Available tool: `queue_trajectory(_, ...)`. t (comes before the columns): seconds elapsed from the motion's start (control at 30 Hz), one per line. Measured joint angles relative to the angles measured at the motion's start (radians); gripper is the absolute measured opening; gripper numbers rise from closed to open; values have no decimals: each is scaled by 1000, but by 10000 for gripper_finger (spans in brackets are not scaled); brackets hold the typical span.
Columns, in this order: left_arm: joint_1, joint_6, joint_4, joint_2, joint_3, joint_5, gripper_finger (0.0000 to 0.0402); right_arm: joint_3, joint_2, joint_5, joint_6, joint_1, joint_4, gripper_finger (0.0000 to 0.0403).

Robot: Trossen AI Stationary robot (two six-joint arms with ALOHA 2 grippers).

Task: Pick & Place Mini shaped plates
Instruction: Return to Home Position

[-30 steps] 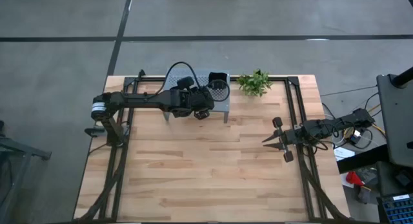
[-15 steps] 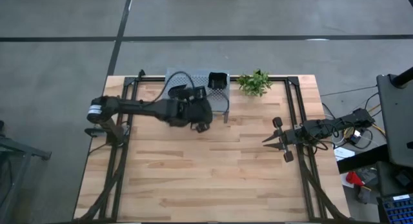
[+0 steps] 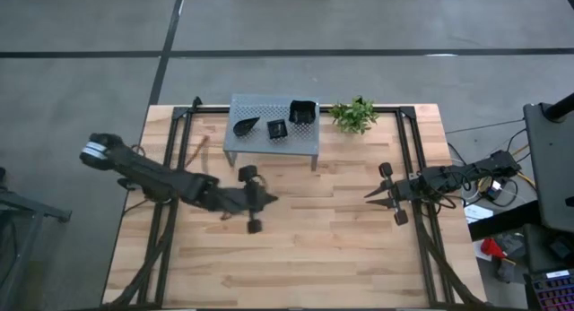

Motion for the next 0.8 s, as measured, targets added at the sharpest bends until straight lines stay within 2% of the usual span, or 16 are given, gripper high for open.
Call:
queue_trajectory(0.07, 15, 7, 161, -76, -127, 111, 1, 0, 0, 0, 0, 0, 0, 63)
queue_trajectory(0.13, 31, 25, 303, -148, -251, 177, 1, 0, 0, 0, 0, 0, 0, 63)
queue_trajectory(0.37, 40, 51, 589, -405, -600, 210, 0, 0, 0, 0, 0, 0, 0, 63)
queue_trajectory(0.53, 42, 66, 589, -565, -725, 212, 0, 0, 0, 1, 0, 0, 0, 63)
queue_trajectory(0.7, 42, 80, 495, -738, -782, 185, 0, 0, 0, 0, 0, 0, 0, 63)
queue_trajectory(0.8, 42, 98, 495, -826, -815, 170, 0, 0, 0, 0, 0, 0, 0, 63)
